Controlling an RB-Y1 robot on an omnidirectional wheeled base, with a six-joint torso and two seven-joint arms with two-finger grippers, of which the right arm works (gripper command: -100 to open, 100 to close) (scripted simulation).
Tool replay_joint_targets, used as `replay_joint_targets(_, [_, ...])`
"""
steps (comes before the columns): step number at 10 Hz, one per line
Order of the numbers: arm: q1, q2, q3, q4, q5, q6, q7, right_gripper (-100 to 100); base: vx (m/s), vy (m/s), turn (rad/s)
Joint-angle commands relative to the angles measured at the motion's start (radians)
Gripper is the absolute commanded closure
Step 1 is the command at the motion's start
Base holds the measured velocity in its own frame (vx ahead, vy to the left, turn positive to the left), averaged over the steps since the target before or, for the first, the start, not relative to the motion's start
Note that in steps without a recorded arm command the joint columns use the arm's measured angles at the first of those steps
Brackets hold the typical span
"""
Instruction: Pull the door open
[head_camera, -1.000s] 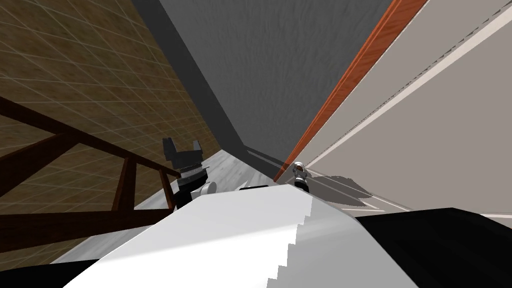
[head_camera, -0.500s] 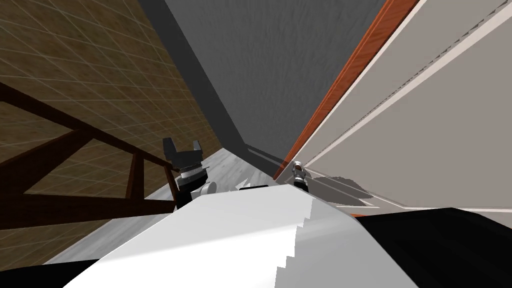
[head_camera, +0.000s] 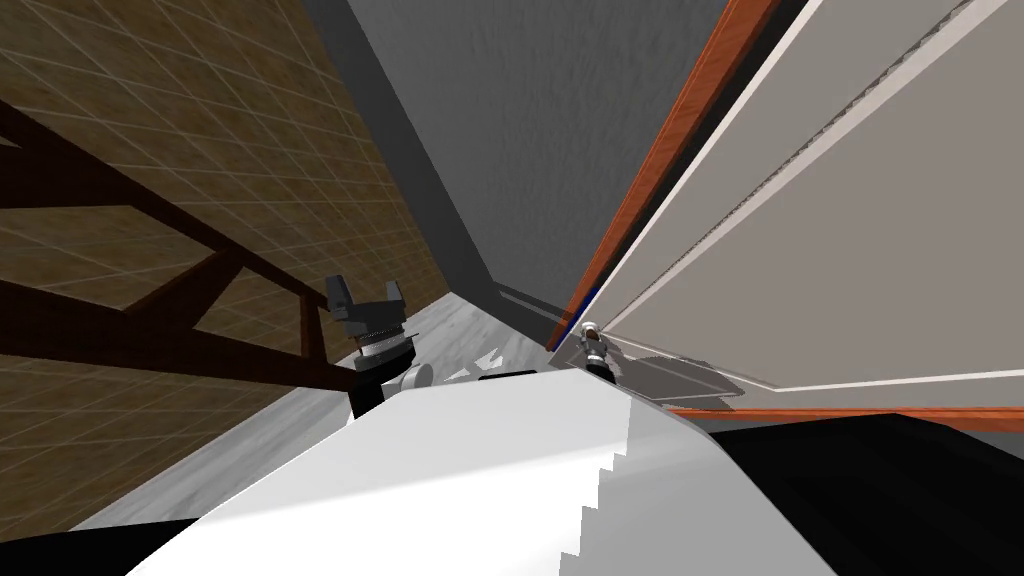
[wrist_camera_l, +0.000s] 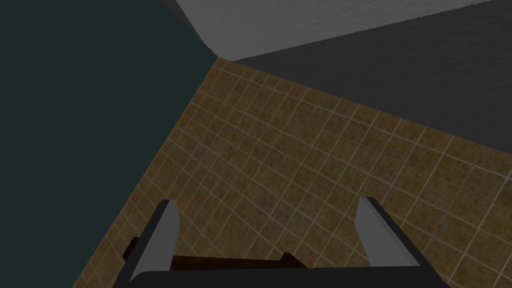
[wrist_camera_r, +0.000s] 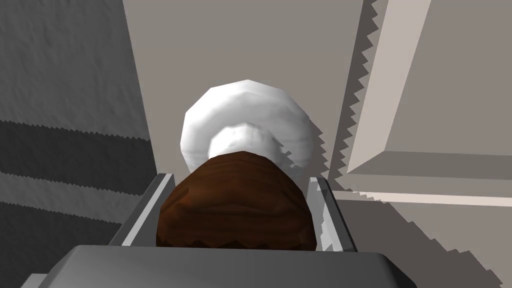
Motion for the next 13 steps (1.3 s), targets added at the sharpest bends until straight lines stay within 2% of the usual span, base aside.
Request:
replay_joint_targets(1, [0.000, -0.005, 0.023, -0.003, 0.015, -0.009, -0.017, 100, -0.271, 0.024, 0.067])
replay_joint_targets(2, [0.002, -0.008, 0.034, -0.009, 0.021, -0.010, -0.022, 100, -0.241, 0.006, 0.043])
replay_joint_targets(3, [0.004, -0.007, 0.025, -0.012, 0.015, -0.001, -0.012, 100, -0.101, 0.000, 0.020])
replay_joint_targets(4, [0.013, -0.013, 0.053, -0.023, 0.030, -0.006, -0.024, 100, -0.153, -0.011, 0.064])
replay_joint_targets(11, [0.041, -0.053, 0.148, -0.071, 0.087, -0.040, -0.071, 100, -0.241, -0.022, 0.061])
replay_joint_targets(12, [0.037, -0.047, 0.142, -0.063, 0.083, -0.034, -0.065, 100, -0.114, -0.011, 0.025])
replay_joint_targets(13, [0.047, -0.057, 0.165, -0.066, 0.094, -0.047, -0.081, 100, -0.138, -0.019, 0.095])
